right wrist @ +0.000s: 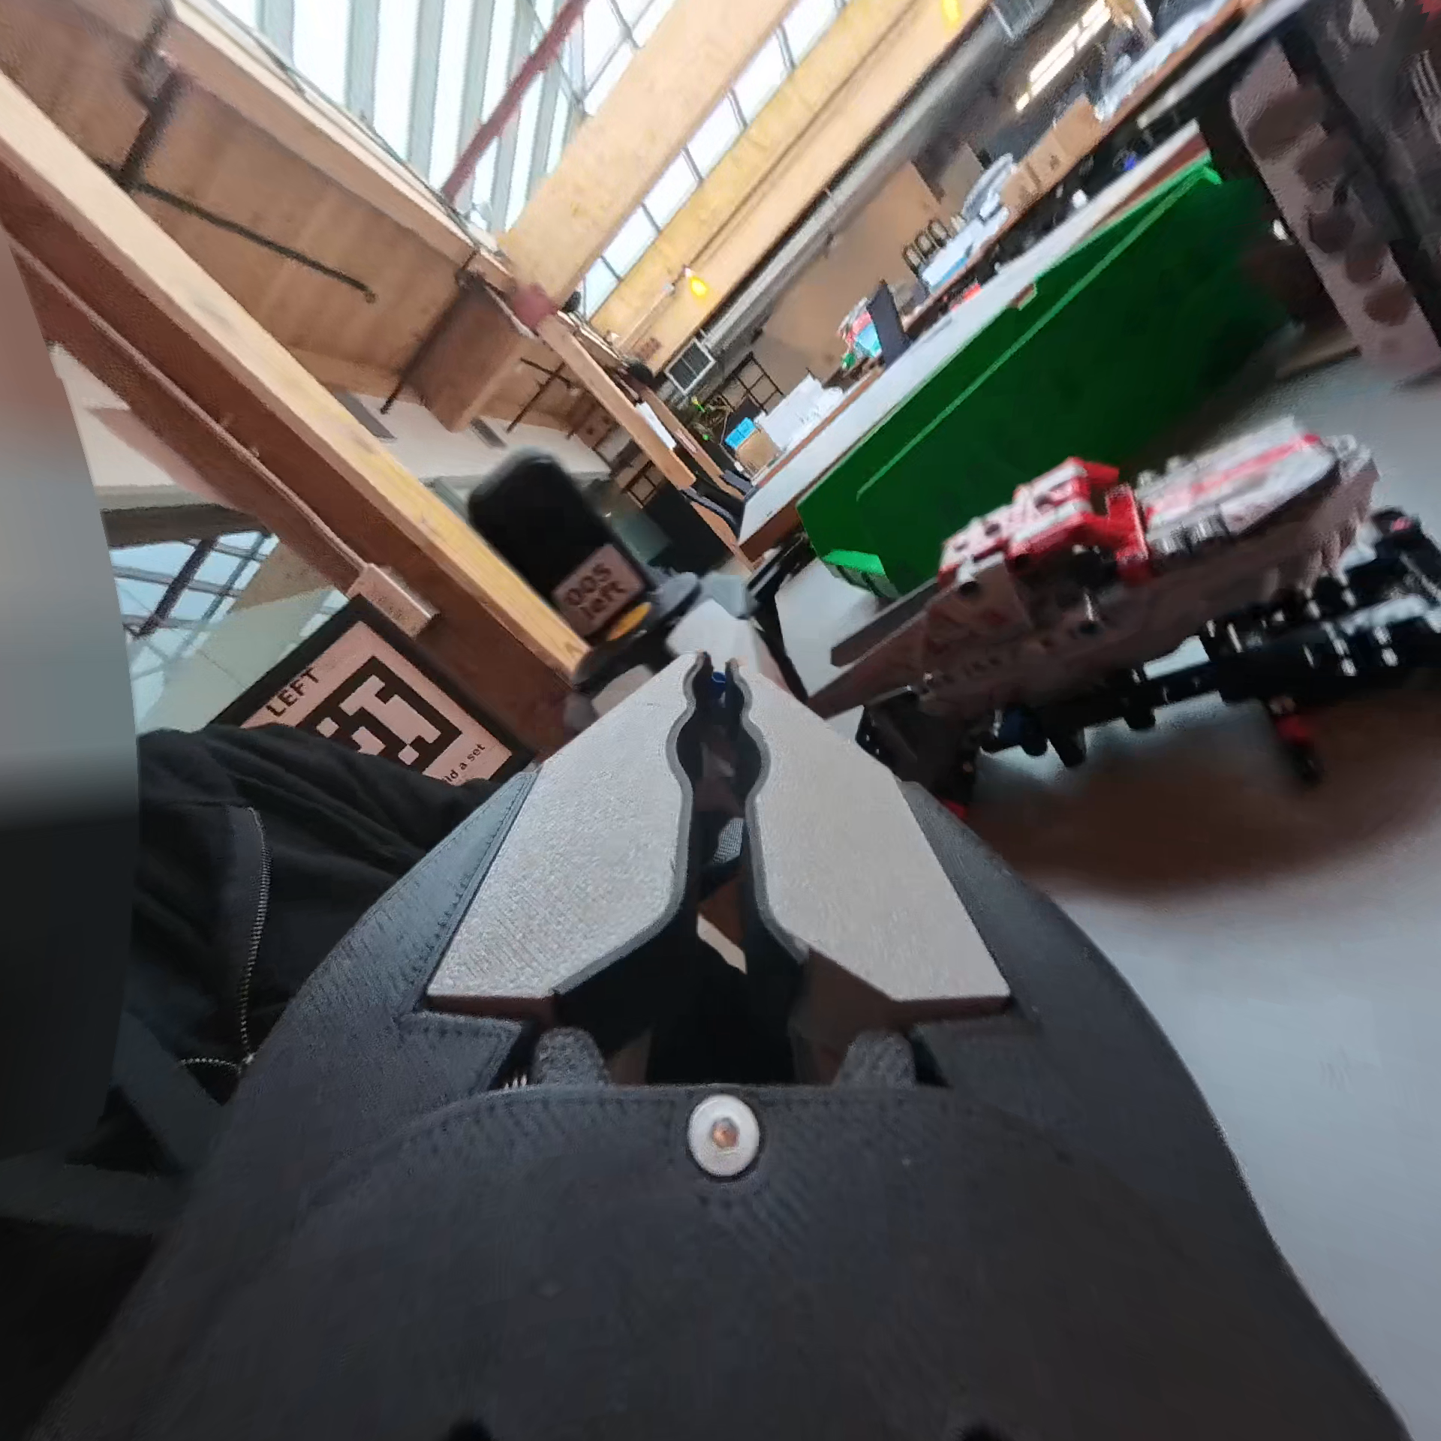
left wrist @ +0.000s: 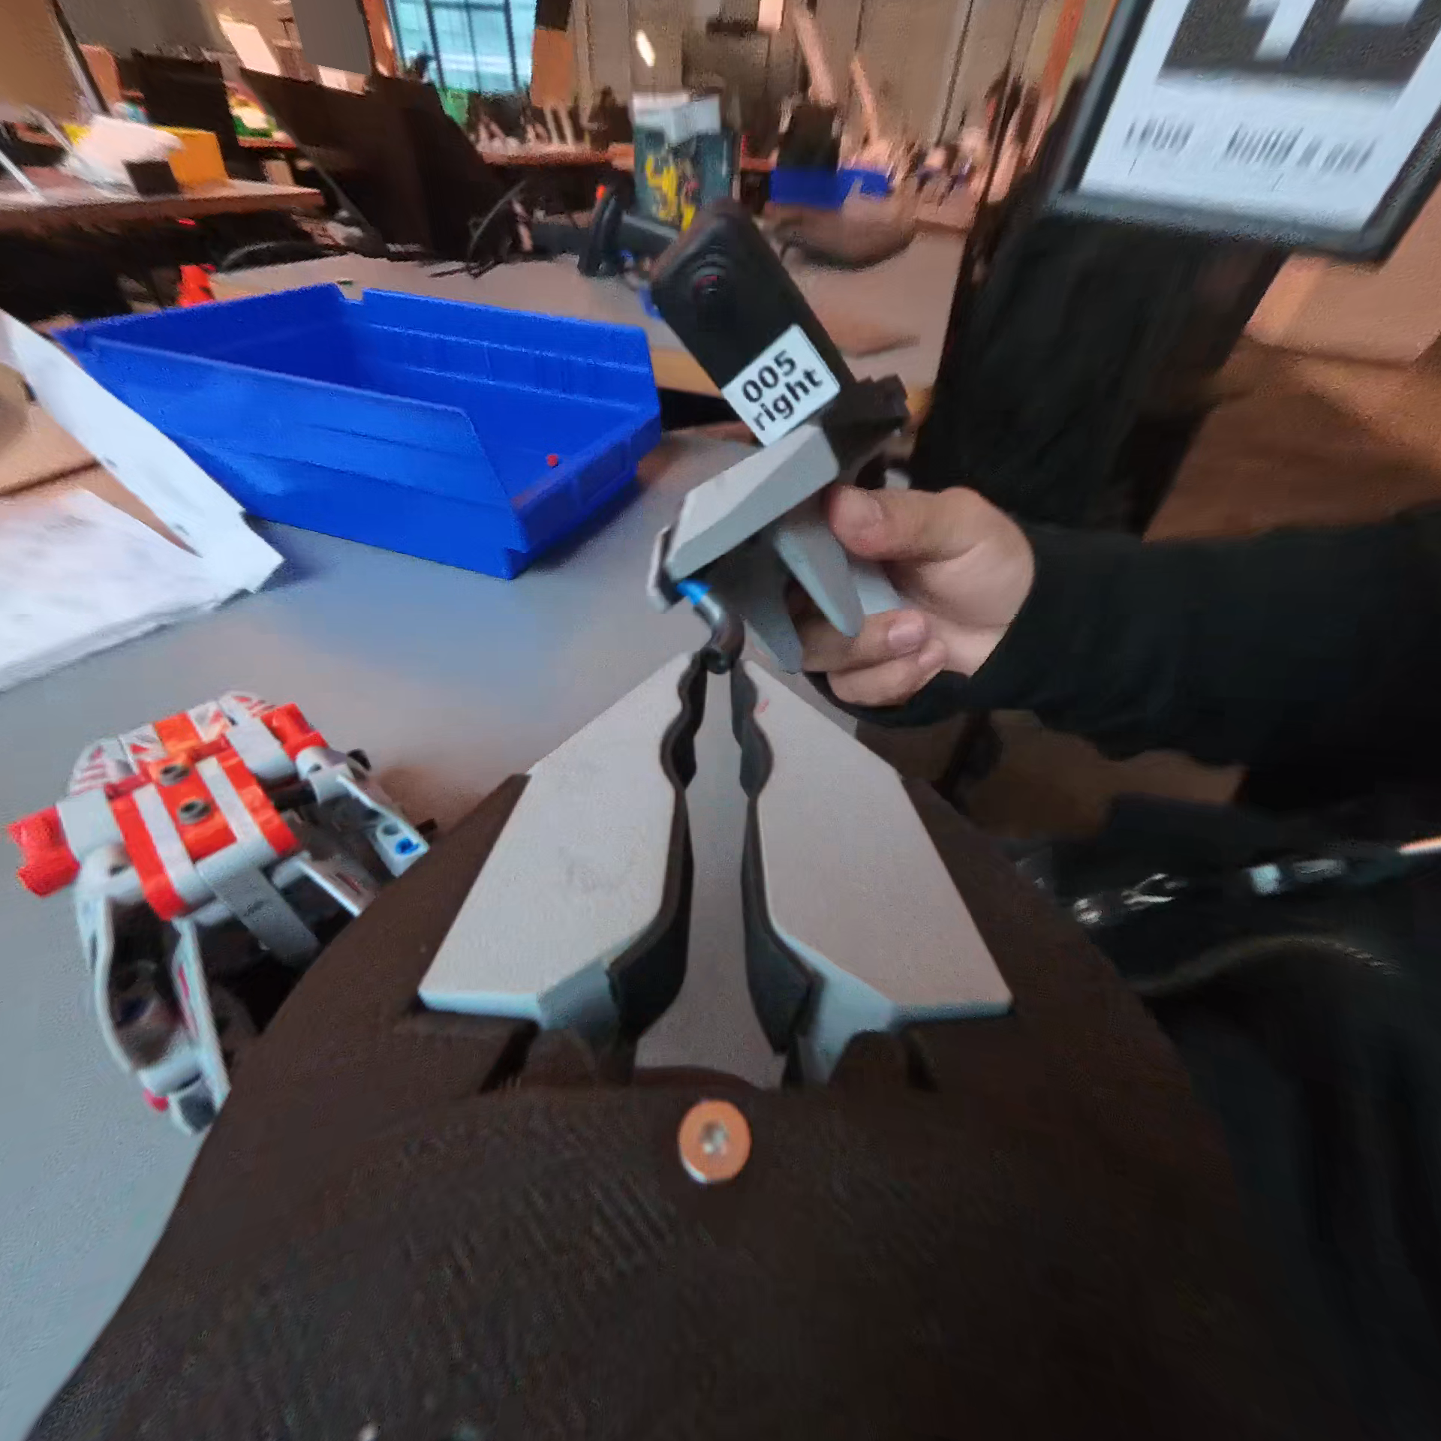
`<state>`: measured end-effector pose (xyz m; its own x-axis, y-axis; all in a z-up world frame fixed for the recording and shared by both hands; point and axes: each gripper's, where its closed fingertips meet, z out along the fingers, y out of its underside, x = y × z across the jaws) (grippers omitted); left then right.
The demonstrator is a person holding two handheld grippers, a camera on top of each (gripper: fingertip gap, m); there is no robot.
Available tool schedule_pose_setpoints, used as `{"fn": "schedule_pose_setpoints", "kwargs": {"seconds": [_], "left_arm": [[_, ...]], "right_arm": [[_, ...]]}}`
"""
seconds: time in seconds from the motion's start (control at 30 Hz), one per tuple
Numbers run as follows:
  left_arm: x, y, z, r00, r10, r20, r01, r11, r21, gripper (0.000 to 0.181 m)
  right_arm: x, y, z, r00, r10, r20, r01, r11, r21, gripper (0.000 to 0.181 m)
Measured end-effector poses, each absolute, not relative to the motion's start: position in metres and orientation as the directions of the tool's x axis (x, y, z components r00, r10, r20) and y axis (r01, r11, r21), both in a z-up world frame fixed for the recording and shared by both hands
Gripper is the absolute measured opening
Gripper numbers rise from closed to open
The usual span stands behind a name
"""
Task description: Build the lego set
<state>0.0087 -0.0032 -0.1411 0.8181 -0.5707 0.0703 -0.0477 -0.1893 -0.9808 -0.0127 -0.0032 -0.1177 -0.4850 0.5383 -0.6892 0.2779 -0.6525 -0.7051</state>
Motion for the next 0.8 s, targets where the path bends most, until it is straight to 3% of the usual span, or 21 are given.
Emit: {"fn": "schedule_pose_setpoints", "kwargs": {"seconds": [0.13,0.2,0.33,0.4,0.43,0.53,0.6,0.73,0.8], "left_arm": [[0.014,-0.019,-0.110,0.704,-0.684,0.192,0.152,-0.118,-0.981,0.000],[0.006,-0.011,-0.112,0.745,-0.634,0.207,0.149,-0.144,-0.978,0.000],[-0.003,-0.003,-0.136,0.839,-0.540,0.060,-0.057,-0.197,-0.979,0.001],[-0.005,-0.001,-0.137,0.871,-0.487,-0.058,-0.173,-0.194,-0.966,0.027],[-0.009,0.001,-0.135,0.885,-0.438,-0.155,-0.250,-0.168,-0.954,0.030],[-0.011,0.002,-0.132,0.796,-0.297,-0.527,-0.569,-0.071,-0.819,0.025],[-0.006,0.004,-0.140,0.691,-0.251,-0.678,-0.711,-0.064,-0.700,0.022],[-0.012,0.007,-0.149,0.562,-0.165,-0.810,-0.827,-0.082,-0.557,0.006],[-0.011,0.006,-0.148,0.618,-0.191,-0.762,-0.784,-0.088,-0.614,0.006]], "right_arm": [[-0.003,0.001,-0.097,-0.521,0.571,-0.634,0.218,-0.629,-0.746,0.000],[-0.003,0.003,-0.101,-0.496,0.630,-0.598,0.226,-0.571,-0.789,0.000],[-0.005,0.006,-0.098,-0.465,0.648,-0.604,0.193,-0.592,-0.783,0.000],[-0.008,0.013,-0.102,-0.421,0.674,-0.608,0.157,-0.606,-0.780,0.000],[-0.010,0.014,-0.105,-0.399,0.680,-0.616,0.152,-0.613,-0.775,0.000],[-0.017,0.013,-0.119,-0.333,0.631,-0.700,0.199,-0.679,-0.707,0.001],[-0.021,0.010,-0.124,-0.305,0.577,-0.758,0.213,-0.734,-0.645,0.000],[-0.024,0.005,-0.131,-0.288,0.476,-0.831,0.238,-0.805,-0.543,0.000],[-0.024,0.004,-0.131,-0.299,0.467,-0.832,0.236,-0.809,-0.539,0.000]]}}
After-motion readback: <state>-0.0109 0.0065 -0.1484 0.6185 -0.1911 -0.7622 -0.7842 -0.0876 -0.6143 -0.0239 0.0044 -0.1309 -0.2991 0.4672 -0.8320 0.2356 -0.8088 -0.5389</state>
